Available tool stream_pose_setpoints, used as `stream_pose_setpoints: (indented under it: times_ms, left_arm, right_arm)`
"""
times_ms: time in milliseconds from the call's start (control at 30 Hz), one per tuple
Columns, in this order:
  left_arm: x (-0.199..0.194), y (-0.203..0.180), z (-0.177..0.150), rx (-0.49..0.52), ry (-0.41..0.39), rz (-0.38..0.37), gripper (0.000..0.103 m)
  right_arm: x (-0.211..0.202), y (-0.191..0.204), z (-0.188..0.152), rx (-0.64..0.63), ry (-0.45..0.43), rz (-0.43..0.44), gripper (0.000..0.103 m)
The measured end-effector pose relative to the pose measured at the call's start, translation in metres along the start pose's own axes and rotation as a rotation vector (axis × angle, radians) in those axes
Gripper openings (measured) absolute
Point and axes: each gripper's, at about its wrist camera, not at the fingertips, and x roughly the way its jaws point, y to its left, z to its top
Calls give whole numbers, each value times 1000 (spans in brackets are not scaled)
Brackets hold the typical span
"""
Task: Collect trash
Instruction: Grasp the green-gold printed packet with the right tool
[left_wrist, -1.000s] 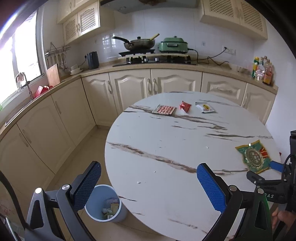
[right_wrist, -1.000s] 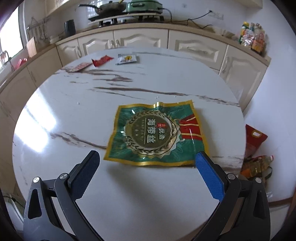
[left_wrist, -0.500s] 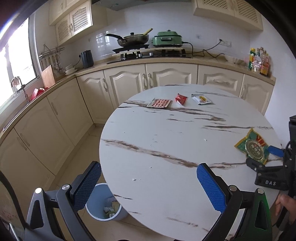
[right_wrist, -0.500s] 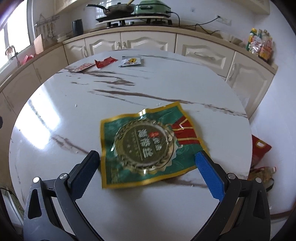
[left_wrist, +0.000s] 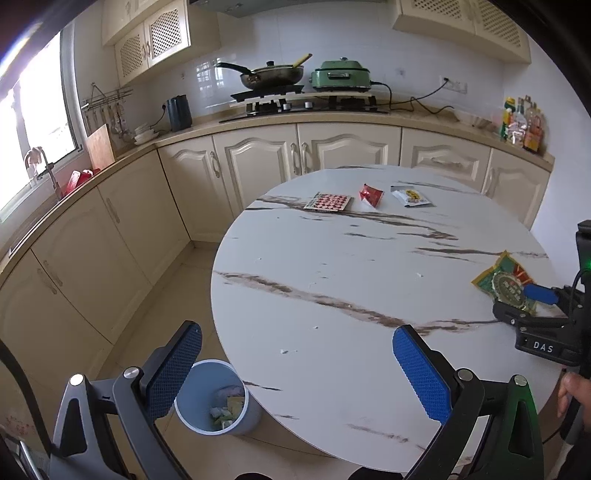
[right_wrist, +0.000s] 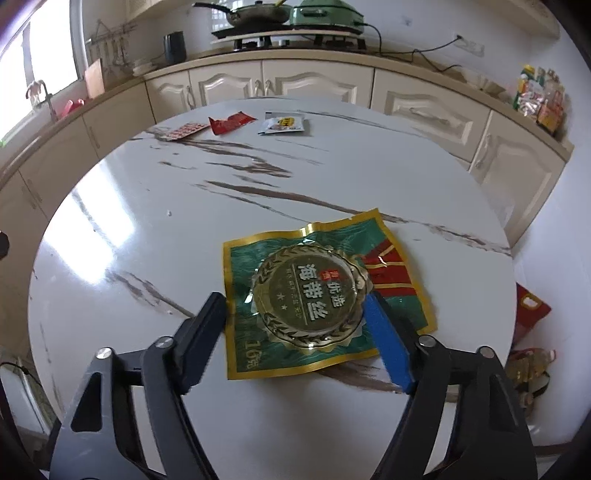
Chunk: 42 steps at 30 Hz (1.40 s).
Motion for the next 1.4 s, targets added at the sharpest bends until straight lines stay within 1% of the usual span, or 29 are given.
stream_pose_setpoints:
  times_ms: [33,100,167,233,367,467,533,667,767,833,867,900,933,967,1067,1233,1333,1400]
  left_arm:
    - [-1,1,0,1,0,-2,102]
    - [-2,1,-1,4,-1,0,102]
    - [-1,4,-1,7,4,0,102]
    - [-1,6,-2,10,8,0,102]
    - [-1,7,-3,18,15,0,102]
    - [-1,9,-3,23,15,-4,102]
    - [-2,9,-3,31,17,-4,102]
    - [-2,11,-4,36,18,0,102]
    - [-1,17,-4,35,22,2,102]
    - [0,20,-3,35,23,-1,102]
    - [2,21,-3,34,24,-5,102]
    - [4,22,-1,31,29,-9,102]
    - [6,23,0,26,35,-15,102]
    - [9,24,1,19,44,-21,102]
    - [13,27,4,10,53,-18,102]
    - [17,29,9,14,59,-11,102]
    - [20,27,10,21,61,-13,102]
    - [22,23,10,30,60,-22,102]
  right_arm:
    - [1,0,0,-4,0,1,74]
    - [0,0,0,0,-5,15,68]
    - [-1,-2,0,18,-5,37,68]
    - [-3,-8,1,68,-9,77,67]
    - [-2,-13,2,99,-11,97,65]
    - [0,-15,5,110,-18,70,50]
    - [1,-18,6,134,-24,87,50]
    - [2,-15,7,130,-29,75,48]
    - [1,-18,5,149,-42,92,48]
    - [-2,-21,5,164,-58,121,42]
    - [-7,-22,5,172,-80,151,30]
    - [-12,-24,8,179,-100,155,19]
    - [-18,-26,12,182,-118,151,18]
    - [-13,-28,15,183,-81,172,20]
    - [-8,-35,21,196,-81,185,19]
    - [-9,-52,16,288,-117,219,18]
    - [-12,-63,9,346,-146,235,17]
    - [-15,-70,4,381,-170,237,14]
